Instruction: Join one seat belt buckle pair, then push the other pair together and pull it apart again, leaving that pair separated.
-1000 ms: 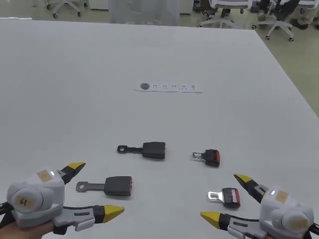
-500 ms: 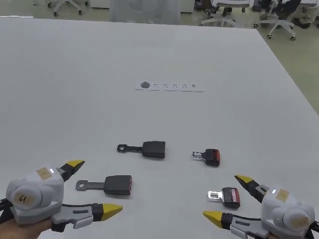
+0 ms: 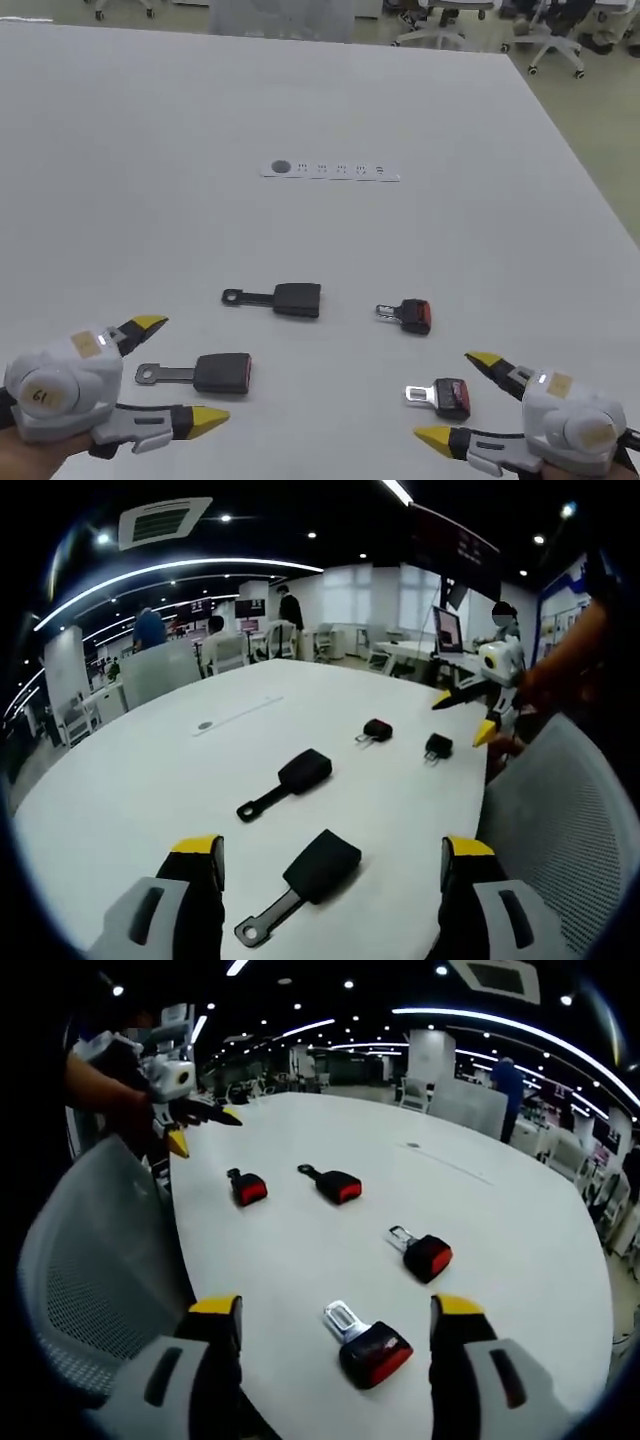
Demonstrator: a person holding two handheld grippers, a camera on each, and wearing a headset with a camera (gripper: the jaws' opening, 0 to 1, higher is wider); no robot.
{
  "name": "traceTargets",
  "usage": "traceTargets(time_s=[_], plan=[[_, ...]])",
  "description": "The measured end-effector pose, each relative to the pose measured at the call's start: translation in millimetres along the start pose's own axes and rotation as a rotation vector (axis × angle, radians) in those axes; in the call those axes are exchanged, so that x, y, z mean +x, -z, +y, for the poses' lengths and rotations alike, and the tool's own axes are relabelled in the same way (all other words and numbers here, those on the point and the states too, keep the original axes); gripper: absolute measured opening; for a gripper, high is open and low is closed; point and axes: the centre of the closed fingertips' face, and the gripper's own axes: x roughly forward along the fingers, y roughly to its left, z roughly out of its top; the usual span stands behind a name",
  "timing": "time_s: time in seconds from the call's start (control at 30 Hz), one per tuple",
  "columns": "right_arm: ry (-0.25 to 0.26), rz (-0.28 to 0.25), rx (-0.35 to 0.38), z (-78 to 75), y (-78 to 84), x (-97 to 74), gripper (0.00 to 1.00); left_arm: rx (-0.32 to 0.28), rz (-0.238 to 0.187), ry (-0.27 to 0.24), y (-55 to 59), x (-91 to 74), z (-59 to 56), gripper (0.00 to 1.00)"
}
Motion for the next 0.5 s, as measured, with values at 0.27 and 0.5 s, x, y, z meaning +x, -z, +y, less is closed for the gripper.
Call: traceTargets(time_s=[0.27,0.5], plan=[[-0.046,0.066,-0.017,-10.1,17.6,5.1,0.76,0.047,0.054,0.046,9.2,11.2,0.4,0.86],[-0.097,0.112,-0.032,-15.7,27.8,10.0,0.74,0.094,0.11,0.093,22.8,22.3,1.9,0.82]])
